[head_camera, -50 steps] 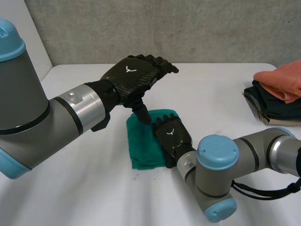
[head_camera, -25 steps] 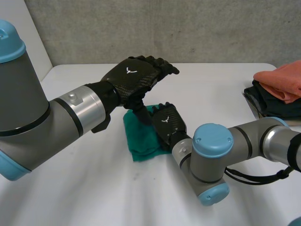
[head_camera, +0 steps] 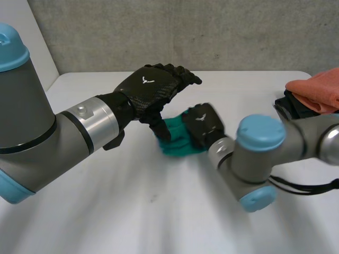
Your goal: Fold the laundry.
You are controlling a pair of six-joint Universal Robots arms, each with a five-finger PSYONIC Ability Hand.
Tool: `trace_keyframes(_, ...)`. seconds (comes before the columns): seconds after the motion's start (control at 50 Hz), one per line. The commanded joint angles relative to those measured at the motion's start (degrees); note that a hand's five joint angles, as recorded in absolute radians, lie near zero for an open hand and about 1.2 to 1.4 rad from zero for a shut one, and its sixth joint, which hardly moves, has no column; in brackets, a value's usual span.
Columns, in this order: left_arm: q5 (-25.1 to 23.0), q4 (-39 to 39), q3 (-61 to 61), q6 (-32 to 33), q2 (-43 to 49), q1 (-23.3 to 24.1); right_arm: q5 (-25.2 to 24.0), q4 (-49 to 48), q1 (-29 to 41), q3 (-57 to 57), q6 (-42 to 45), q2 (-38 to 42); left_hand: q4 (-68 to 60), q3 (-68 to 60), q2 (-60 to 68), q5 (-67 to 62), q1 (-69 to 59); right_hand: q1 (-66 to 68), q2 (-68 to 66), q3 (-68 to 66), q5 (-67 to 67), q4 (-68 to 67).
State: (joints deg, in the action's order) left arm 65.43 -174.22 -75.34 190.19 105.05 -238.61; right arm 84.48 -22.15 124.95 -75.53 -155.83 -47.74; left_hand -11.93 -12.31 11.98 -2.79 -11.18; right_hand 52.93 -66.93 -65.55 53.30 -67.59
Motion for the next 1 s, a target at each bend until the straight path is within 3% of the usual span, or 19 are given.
trace_keyframes(0.02, 0.04, 0.02, -0.07, 0.00, -0.19, -0.10, -3.00, 5.01, -10.33, -3.22, 3.77, -6.05, -3.00, -2.62, 2.95, -2.14, -3.74, 27.07, -13.07, -14.45, 16.70, -12.41)
trace_keyframes(0.2, -0.04, -0.07, 0.02, 0.00, -0.63, -0.27, -19.95, 3.10, -22.10, -0.43, 7.91, -7.81, -2.83, -2.45, 2.78, -1.97, -3.57, 27.07, -13.07, -14.45, 16.70, -12.41)
trace_keyframes(0.4, 0.04, 0.02, -0.33, 0.00, -0.72, -0.27, -23.23, -11.67, -28.44, 13.21, -4.82, -7.11, -3.00, -2.62, 2.95, -2.13, -3.74, 27.07, -13.07, -14.45, 16.70, -12.41)
trace_keyframes(0.56, -0.04, 0.02, -0.68, 0.00, -1.33, -0.27, -24.10, -18.63, -40.12, 21.21, -16.52, -6.67, -2.83, -2.45, 2.78, -1.97, -3.57, 27.07, -13.07, -14.45, 16.70, -12.41)
trace_keyframes(0.72, 0.04, 0.02, -0.77, 0.00, -1.51, -0.01, -31.30, -21.61, -49.62, 22.98, -22.94, -2.45, -2.83, -2.45, 2.78, -1.97, -3.57, 27.07, -13.07, -14.45, 16.70, -12.41)
trace_keyframes(1.0, 0.04, 0.02, -0.86, 0.00, -1.60, 0.69, -48.53, -32.16, -60.87, 10.23, -24.08, 8.88, -2.83, -2.45, 2.78, -1.97, -3.57, 27.07, -13.07, -14.45, 16.70, -12.41)
